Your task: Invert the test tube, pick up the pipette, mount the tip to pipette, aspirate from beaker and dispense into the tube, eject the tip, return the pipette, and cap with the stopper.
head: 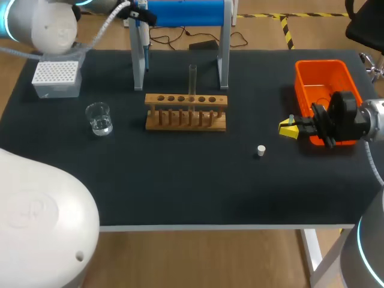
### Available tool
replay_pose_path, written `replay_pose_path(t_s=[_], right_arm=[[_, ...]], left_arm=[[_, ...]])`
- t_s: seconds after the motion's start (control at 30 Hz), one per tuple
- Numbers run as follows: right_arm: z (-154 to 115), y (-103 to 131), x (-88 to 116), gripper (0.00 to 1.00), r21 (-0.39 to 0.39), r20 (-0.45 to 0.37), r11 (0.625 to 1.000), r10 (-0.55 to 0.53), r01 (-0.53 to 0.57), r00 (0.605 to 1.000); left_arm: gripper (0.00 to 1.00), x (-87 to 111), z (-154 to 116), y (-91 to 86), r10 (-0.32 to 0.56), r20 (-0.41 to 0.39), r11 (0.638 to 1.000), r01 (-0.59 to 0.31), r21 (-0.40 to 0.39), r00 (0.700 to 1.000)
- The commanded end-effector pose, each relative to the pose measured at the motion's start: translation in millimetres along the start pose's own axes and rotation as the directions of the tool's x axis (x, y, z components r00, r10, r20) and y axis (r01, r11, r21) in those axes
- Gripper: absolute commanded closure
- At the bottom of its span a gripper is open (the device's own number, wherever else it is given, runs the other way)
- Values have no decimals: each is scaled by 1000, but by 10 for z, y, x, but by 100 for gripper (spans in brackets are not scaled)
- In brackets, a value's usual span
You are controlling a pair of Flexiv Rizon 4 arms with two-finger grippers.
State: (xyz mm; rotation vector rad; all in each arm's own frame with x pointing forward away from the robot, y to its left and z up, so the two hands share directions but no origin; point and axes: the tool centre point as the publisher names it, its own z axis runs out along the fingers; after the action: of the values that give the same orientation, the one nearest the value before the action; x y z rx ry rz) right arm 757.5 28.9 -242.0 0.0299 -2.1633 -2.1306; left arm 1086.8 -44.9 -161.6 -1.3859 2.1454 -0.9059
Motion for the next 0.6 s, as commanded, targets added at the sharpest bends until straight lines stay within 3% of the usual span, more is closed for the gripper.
replay_pose_path(t_s=[0.03,0.6], right_arm=[[-9,-6,-1,100,-1,-2,1000,-1,1,1000],[-9,-6,-1,100,-1,-2,1000,-1,1,1000]], left_arm=[[0,20,152,1,-25,24,999,25,31,999],[0,-147,471,-181,-101,80,989,92,113,992]])
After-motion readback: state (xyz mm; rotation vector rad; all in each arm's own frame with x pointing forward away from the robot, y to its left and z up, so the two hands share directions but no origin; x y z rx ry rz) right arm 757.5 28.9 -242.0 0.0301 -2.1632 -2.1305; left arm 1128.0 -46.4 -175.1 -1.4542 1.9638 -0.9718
